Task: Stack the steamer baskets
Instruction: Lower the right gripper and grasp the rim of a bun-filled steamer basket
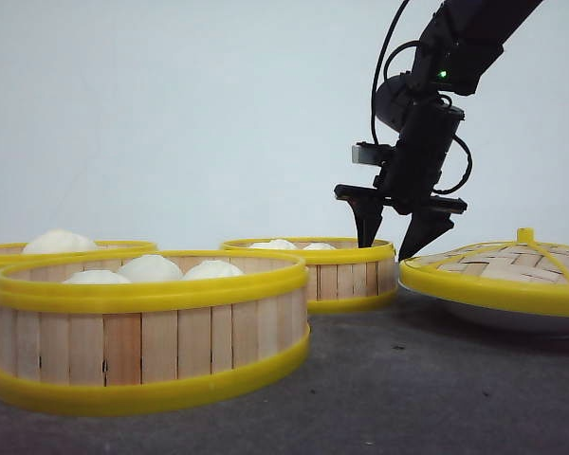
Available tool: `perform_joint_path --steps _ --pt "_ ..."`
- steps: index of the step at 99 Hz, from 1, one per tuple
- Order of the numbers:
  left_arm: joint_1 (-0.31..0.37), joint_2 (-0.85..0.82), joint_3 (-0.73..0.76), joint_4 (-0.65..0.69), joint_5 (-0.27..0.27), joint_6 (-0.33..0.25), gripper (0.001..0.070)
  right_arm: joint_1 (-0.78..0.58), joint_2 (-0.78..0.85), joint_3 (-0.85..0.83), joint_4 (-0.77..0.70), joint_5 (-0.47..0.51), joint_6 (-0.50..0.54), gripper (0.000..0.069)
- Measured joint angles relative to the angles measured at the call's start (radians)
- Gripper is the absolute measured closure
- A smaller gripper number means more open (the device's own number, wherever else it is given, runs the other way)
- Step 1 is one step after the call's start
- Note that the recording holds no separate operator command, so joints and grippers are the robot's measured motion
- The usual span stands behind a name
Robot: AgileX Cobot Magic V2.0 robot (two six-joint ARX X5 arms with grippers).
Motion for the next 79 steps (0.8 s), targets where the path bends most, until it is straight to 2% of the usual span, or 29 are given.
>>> perform_joint_path --steps 19,35,43,61,79 --pt "0.000 0.000 0.000 0.000 0.000 0.001 0.0322 0.005 0.014 0.000 0.006 0.002 0.009 0.0561" --pt "0.000 0.000 0.000 0.000 0.000 0.007 0.0322 0.008 0.014 0.001 0.037 0.016 0.042 0.0599" --pt "0.000 0.000 0.000 0.000 0.000 0.007 0.0322 0.008 0.014 0.001 0.078 0.037 0.058 0.0654" --pt "0.000 0.000 0.000 0.000 0.000 0.007 0.0322 0.009 0.019 0.002 0.105 0.038 0.072 0.0667" --pt "0.000 0.000 0.000 0.000 -0.002 0.007 0.0322 0.006 0.031 0.071 0.064 0.037 0.075 0.0668"
